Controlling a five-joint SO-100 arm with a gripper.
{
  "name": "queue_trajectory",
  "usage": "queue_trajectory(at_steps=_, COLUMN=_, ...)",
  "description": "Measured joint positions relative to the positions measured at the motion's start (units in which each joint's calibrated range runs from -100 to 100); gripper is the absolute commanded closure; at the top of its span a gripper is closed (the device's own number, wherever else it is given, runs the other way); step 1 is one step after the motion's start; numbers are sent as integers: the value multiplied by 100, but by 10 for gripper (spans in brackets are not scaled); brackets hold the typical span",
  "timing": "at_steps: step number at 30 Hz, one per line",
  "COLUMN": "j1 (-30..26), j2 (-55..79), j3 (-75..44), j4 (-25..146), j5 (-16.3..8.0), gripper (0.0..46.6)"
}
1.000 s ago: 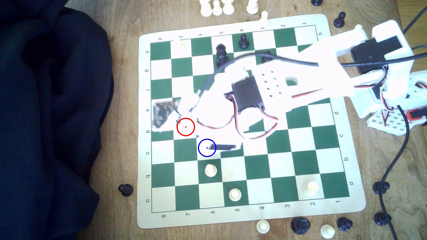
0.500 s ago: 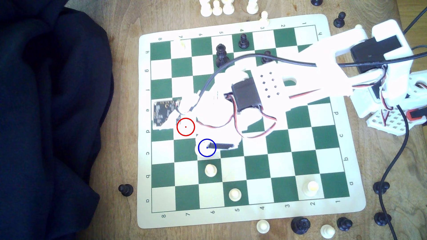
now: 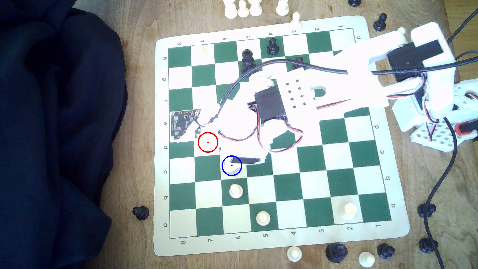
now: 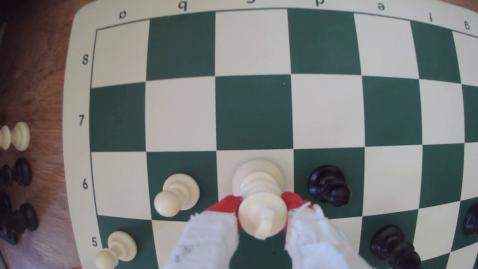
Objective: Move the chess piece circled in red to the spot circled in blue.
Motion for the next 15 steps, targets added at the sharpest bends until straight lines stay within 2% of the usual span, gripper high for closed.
queue_trajectory(at_steps=8, j1=-22, j2=84, j3=0, j4=0, j5=0, gripper=452)
queue_trajectory(at_steps=9, j1=-22, j2=84, j3=0, j4=0, j5=0, gripper=365)
queue_trajectory(at_steps=10, j1=-22, j2=84, j3=0, j4=0, j5=0, gripper=327)
queue_trajectory(at_steps=12, j1=-22, j2=84, j3=0, j4=0, j5=0, gripper=282)
queue_trajectory(at_steps=15, j1=-22, j2=84, j3=0, j4=0, j5=0, gripper=268)
